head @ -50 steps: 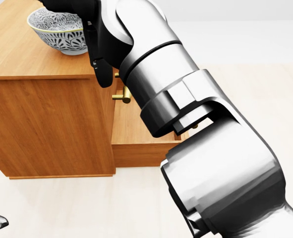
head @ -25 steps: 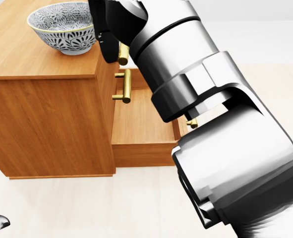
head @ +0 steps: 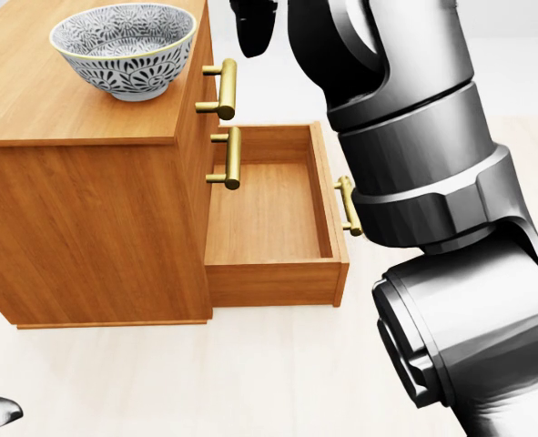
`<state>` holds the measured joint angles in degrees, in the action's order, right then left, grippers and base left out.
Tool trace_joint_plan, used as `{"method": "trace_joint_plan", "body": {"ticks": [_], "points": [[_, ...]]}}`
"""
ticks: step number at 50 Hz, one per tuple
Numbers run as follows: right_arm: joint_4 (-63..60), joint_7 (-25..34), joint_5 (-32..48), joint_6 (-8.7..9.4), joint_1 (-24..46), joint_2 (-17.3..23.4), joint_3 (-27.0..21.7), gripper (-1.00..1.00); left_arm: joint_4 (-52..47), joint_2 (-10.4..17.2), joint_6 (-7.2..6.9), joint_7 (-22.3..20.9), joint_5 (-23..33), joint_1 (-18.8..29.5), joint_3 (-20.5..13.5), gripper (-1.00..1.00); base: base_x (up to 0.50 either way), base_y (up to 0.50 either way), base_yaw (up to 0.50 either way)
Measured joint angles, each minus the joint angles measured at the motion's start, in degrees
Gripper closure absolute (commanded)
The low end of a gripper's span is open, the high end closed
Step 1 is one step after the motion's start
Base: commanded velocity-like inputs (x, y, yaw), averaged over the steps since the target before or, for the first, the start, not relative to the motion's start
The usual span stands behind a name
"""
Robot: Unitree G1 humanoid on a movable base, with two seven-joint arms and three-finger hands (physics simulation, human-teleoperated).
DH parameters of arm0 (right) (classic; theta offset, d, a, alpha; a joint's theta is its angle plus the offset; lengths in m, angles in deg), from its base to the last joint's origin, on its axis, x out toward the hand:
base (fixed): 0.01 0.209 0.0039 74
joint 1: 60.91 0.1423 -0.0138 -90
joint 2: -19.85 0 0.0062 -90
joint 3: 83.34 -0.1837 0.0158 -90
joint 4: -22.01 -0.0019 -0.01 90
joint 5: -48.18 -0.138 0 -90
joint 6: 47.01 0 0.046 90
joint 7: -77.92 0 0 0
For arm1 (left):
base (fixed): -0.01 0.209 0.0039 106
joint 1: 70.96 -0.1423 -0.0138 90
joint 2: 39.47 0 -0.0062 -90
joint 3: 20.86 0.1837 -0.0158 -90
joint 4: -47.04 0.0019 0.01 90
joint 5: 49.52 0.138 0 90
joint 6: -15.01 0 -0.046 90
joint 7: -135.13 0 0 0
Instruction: Put the bowl on top of the cabinet.
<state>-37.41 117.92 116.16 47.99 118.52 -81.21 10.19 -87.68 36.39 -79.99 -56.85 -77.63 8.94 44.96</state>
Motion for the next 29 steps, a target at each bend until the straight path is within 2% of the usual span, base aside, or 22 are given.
{"method": "trace_joint_plan", "body": {"ticks": [15,29], "points": [[-25.71,0.0,10.88,0.0,-15.34,1.15,-1.05,-1.0,-0.1,-0.27,0.0,-0.29,0.29,-0.31,0.28,-1.0,0.0,0.0,0.0],[-45.59,0.0,21.87,0.0,-28.64,-0.12,-2.91,-1.0,-0.26,-0.49,0.0,-0.6,0.45,-0.63,0.33,-1.0,0.0,0.0,0.0]]}}
